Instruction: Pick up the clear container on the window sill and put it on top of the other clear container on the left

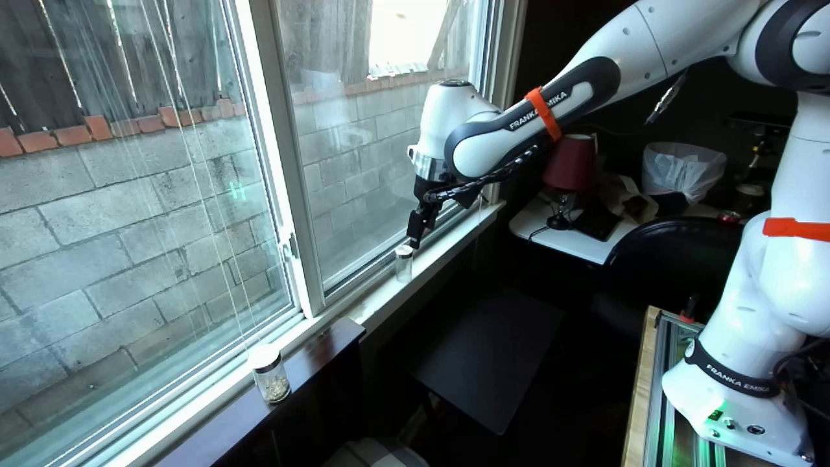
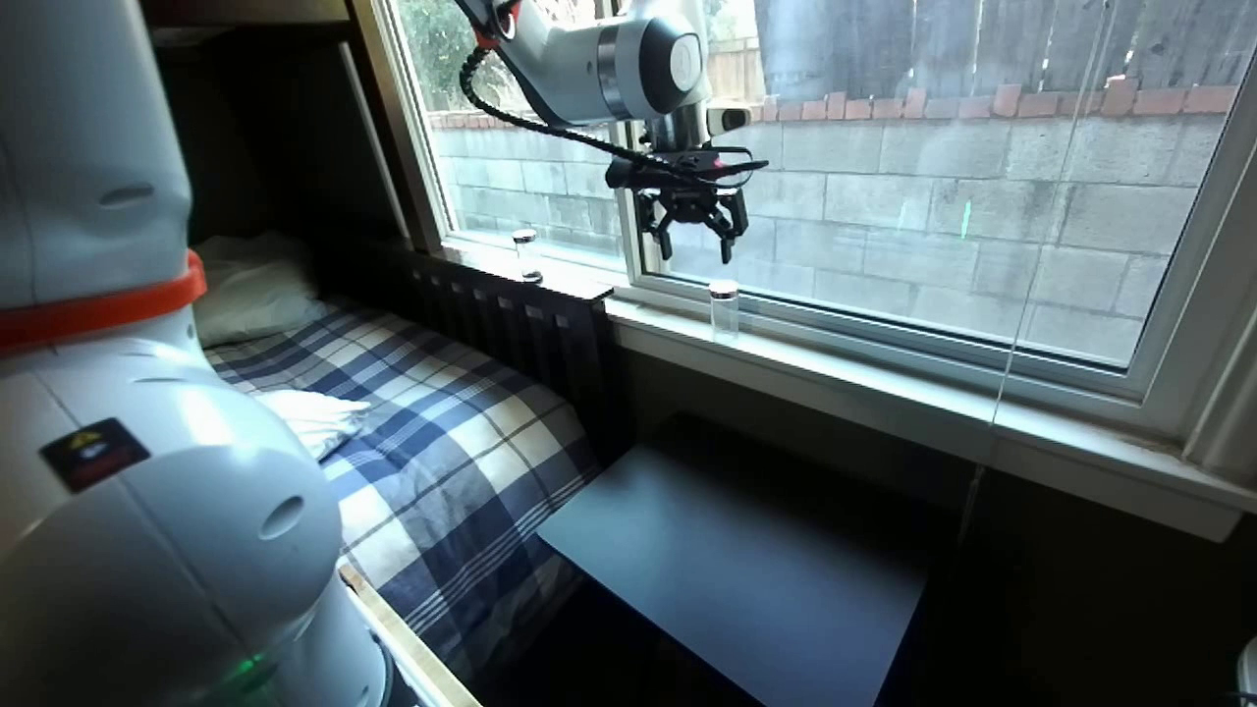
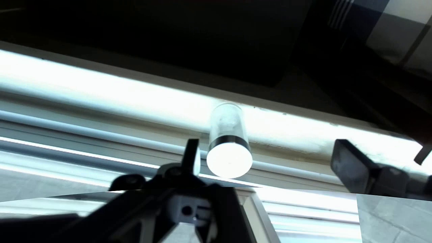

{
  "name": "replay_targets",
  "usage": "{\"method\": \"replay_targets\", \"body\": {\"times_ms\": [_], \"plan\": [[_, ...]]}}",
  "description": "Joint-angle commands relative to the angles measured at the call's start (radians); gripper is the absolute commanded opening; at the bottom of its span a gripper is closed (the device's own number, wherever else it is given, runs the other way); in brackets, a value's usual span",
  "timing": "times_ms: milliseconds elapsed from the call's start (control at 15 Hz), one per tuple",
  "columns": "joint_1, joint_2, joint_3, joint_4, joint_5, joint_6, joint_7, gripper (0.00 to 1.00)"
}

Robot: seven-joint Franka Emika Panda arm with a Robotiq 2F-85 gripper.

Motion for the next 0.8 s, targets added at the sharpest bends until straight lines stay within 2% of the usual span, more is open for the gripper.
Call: {"method": "replay_targets", "body": {"times_ms": [0, 467, 533, 600, 733], "plan": [[0.010, 0.084, -0.020, 0.062, -0.016, 0.033, 0.068, 1.00], [0.041, 0.187, -0.059, 0.128, -0.032, 0.074, 0.226, 1.00], [0.047, 0.198, -0.066, 0.135, -0.037, 0.077, 0.247, 0.96], [0.054, 0.209, -0.073, 0.141, -0.043, 0.082, 0.267, 0.73], [0.067, 0.228, -0.088, 0.152, -0.056, 0.083, 0.303, 0.69]]}}
